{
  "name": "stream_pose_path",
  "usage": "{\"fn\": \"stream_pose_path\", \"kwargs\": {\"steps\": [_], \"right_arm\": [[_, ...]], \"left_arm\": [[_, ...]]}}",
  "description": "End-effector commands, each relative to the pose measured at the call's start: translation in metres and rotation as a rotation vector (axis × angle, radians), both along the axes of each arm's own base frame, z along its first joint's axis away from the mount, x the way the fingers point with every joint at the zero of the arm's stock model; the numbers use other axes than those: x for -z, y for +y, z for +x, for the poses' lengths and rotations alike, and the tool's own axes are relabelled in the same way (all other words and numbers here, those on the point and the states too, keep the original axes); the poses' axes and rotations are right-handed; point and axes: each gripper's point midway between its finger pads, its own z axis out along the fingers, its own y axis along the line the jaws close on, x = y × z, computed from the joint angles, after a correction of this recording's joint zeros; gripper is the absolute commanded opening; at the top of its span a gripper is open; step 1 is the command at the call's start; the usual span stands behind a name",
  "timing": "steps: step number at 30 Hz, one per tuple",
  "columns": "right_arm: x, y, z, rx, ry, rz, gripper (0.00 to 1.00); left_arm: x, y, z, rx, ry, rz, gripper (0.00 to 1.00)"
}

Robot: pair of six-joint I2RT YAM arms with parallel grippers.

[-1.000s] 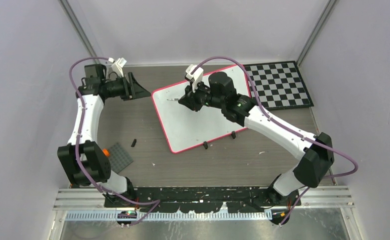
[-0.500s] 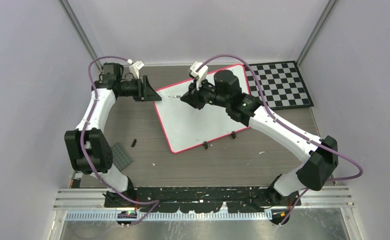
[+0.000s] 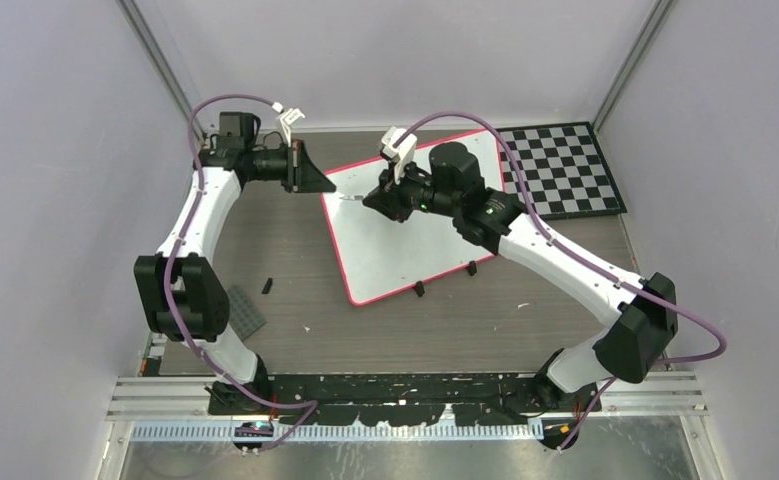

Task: Write a sentence on the whiteboard

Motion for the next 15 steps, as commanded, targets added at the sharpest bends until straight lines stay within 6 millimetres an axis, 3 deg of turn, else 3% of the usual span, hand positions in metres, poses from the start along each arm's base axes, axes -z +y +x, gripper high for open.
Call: {"fn": "stream_pose_path", "kwargs": {"steps": [1, 8, 9, 13, 15], "right_arm": [[-0.028, -0.006, -0.006, -0.016, -0.072, 0.051, 0.00], [-0.017, -0.012, -0.002, 0.017, -0.078, 0.017, 0.00], [-0.016, -0.013, -0.001, 0.023, -0.080, 0.013, 0.00], [-0.013, -0.015, 0.002, 0.042, -0.080, 0.009, 0.00], [-0.013, -0.015, 0.003, 0.042, -0.081, 0.012, 0.00]], "left_arm": [[-0.005, -0.005, 0.001, 0.042, -0.085, 0.039, 0.00], [0.027, 0.010, -0.009, 0.059, -0.080, 0.121, 0.00], [0.029, 0.011, -0.008, 0.056, -0.075, 0.123, 0.04], [0.018, 0.012, -0.005, 0.047, -0.096, 0.123, 0.33], [0.011, 0.011, -0.006, 0.047, -0.097, 0.119, 0.38]]}}
